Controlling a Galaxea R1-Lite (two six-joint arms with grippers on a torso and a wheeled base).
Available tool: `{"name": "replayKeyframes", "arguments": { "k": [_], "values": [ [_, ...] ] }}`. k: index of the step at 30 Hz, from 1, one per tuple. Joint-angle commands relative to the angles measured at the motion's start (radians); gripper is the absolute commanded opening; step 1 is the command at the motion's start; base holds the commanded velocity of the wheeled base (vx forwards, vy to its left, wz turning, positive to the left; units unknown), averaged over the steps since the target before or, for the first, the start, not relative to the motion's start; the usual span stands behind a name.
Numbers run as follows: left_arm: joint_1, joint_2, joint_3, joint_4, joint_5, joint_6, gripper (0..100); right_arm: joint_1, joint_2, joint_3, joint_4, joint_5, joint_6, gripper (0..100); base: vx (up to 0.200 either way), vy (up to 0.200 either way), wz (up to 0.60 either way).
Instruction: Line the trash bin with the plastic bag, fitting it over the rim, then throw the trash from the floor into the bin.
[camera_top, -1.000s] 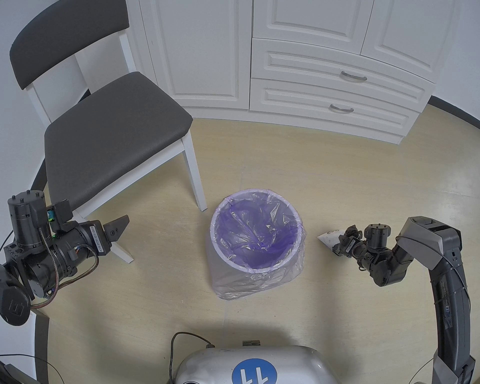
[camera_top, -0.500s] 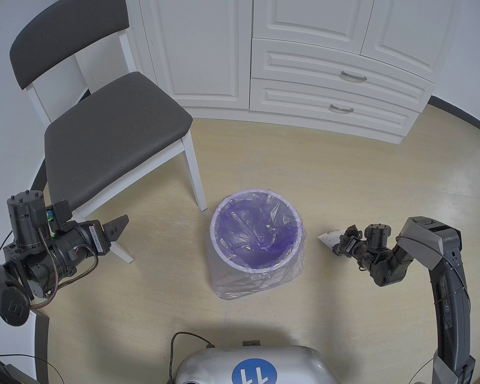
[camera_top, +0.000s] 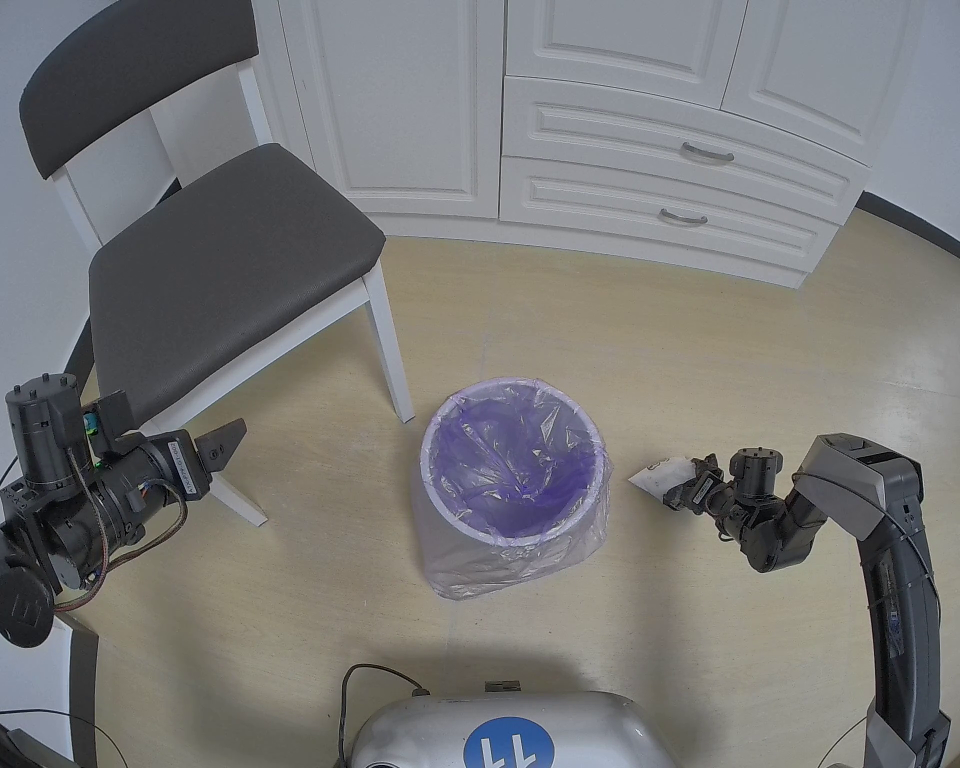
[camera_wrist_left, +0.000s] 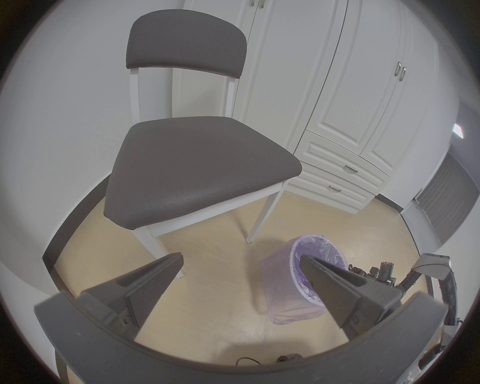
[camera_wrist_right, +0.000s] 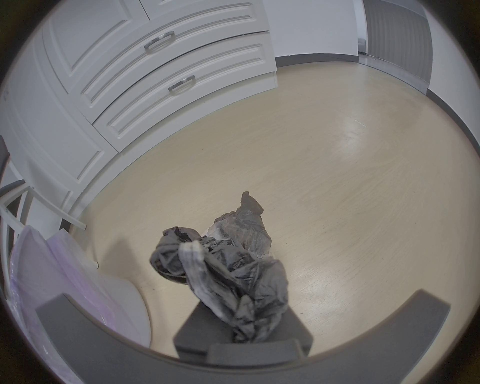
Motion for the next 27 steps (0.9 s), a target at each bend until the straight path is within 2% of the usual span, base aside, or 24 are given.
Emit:
{"name": "replayKeyframes", "arguments": {
  "k": [1,6,11,13,14,15,18,22,27],
  "values": [
    [0.017,-0.032,-0.004,0.0,0.0,0.0,100,-0.001,0.001,0.0,0.0,0.001,0.0,0,0.0,0.0,0.0],
    [0.017,-0.085,0.003,0.0,-0.003,0.019,100,-0.004,-0.001,-0.005,0.014,0.001,0.006,0,0.0,0.0,0.0],
    [0.012,-0.148,0.029,0.001,-0.003,0.094,100,-0.001,-0.001,-0.043,0.095,-0.002,0.065,0,0.0,0.0,0.0],
    [0.011,-0.167,0.042,0.001,-0.001,0.126,100,0.01,0.024,-0.084,0.147,-0.057,0.068,0,0.0,0.0,0.0],
    [0.011,-0.168,0.042,0.001,-0.001,0.129,100,0.012,0.024,-0.087,0.152,-0.064,0.066,0,0.0,0.0,0.0],
    [0.011,-0.173,0.053,0.001,0.0,0.154,100,0.015,0.024,-0.101,0.206,-0.117,0.057,0,0.0,0.0,0.0],
    [0.011,-0.182,0.064,0.0,0.002,0.183,100,0.019,0.018,-0.123,0.269,-0.157,0.02,0,0.0,0.0,0.0],
    [0.011,-0.21,0.068,0.001,0.002,0.197,100,0.016,-0.048,-0.054,0.267,-0.246,-0.124,0,0.0,0.0,0.0],
    [0.011,-0.237,0.067,0.001,0.0,0.197,100,0.055,-0.16,0.106,0.167,-0.254,-0.169,0,0.0,0.0,0.0]
  ]
}}
